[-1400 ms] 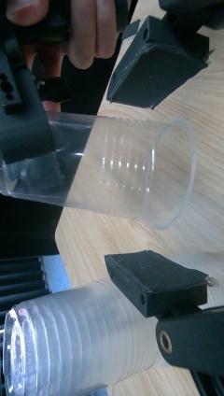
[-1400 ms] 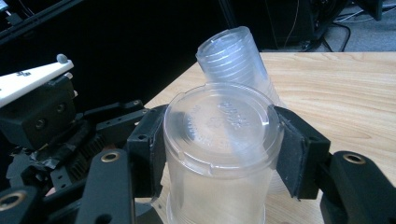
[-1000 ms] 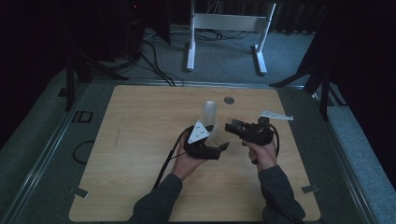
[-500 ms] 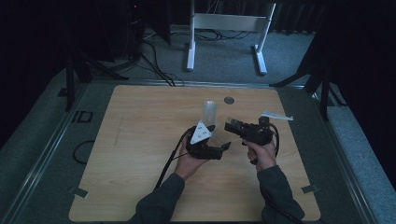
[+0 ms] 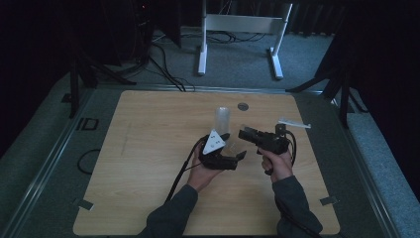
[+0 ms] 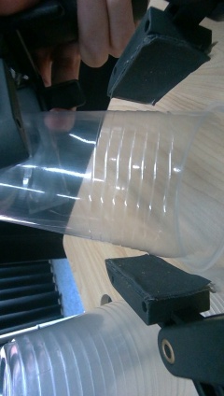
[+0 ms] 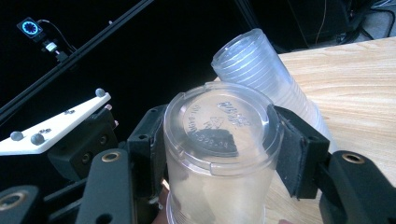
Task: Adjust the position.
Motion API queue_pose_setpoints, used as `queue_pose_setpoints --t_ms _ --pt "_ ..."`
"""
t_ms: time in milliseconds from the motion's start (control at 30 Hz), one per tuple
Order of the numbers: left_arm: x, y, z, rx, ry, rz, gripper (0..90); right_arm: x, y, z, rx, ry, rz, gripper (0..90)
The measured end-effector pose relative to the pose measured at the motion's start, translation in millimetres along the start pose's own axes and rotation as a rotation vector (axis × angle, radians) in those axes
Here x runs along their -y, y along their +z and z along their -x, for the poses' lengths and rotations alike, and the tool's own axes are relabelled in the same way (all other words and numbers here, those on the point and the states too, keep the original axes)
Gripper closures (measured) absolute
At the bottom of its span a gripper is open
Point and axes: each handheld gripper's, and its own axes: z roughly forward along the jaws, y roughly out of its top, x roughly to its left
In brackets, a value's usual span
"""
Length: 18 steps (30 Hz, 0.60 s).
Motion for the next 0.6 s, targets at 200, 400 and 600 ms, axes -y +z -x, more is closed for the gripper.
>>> queue_pose_setpoints --t_ms 200,400,600 --pt "0.8 1.1 0.5 0.004 0.000 0.001 15.8 1.2 0.9 1.8 -0.022 0.015 0.001 42.0" --pt "1.7 2.3 1.1 0.006 -0.004 -0.007 17.2 0.9 0.7 1.6 -0.024 0.014 0.001 42.0" --pt "1.8 1.7 0.5 0.003 -0.003 -0.010 20.4 1.2 0.9 2.0 -0.025 0.016 -0.001 42.0"
